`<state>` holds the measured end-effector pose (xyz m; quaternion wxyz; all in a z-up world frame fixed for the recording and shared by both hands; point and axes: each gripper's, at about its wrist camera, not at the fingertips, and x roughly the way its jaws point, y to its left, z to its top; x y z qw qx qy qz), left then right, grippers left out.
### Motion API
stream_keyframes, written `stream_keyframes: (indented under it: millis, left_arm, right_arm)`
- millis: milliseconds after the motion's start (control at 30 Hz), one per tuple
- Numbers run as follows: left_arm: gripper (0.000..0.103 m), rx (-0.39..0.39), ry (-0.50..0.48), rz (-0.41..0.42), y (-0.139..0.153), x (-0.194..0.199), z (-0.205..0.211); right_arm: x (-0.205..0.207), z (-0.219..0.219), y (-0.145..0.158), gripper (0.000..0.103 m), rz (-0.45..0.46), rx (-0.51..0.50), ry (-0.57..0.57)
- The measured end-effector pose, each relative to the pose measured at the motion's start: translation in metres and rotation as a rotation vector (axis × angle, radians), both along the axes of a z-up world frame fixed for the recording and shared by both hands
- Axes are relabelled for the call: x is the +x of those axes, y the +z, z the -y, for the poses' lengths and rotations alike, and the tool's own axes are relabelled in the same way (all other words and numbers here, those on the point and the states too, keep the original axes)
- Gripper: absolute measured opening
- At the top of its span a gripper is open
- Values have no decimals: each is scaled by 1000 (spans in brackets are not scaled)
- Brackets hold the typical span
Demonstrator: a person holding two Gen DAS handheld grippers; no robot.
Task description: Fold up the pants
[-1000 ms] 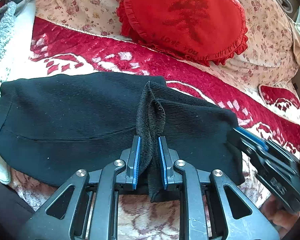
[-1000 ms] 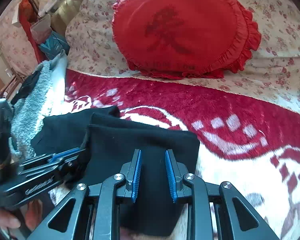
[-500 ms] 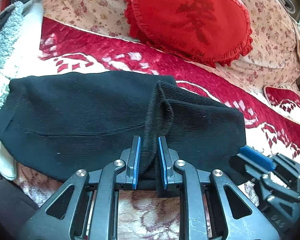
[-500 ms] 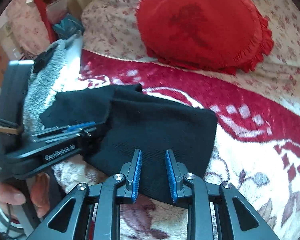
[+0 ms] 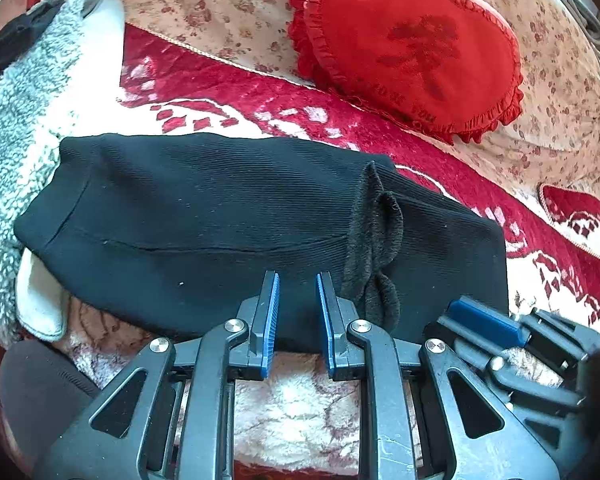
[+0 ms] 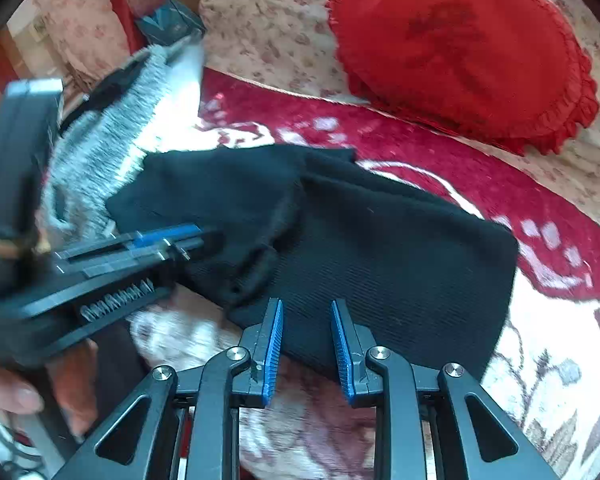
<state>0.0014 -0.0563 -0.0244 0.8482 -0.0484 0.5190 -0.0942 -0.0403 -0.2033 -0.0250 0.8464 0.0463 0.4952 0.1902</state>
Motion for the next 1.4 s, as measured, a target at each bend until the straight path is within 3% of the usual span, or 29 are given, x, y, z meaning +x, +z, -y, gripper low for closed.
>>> stream_keyframes:
  millis: [133, 333, 467, 933, 1400]
  left_arm:
    - [38, -23, 15, -22, 0, -2, -9]
    - [38, -5, 44, -6, 5, -8, -24]
    - [42, -14, 69, -6, 6, -9, -37]
    - [42, -29, 138, -2, 7, -12, -65]
    - [42, -31, 179, -16, 4, -11, -84]
  right_arm:
    - [6, -5, 9, 24, 30, -20, -6]
    - [24, -9, 4, 24, 25, -3, -46]
    - [36, -19, -15, 24, -20, -41, -35]
    - [32, -39, 12, 27, 19, -18, 9]
    - [43, -62, 11, 28, 12, -25, 52]
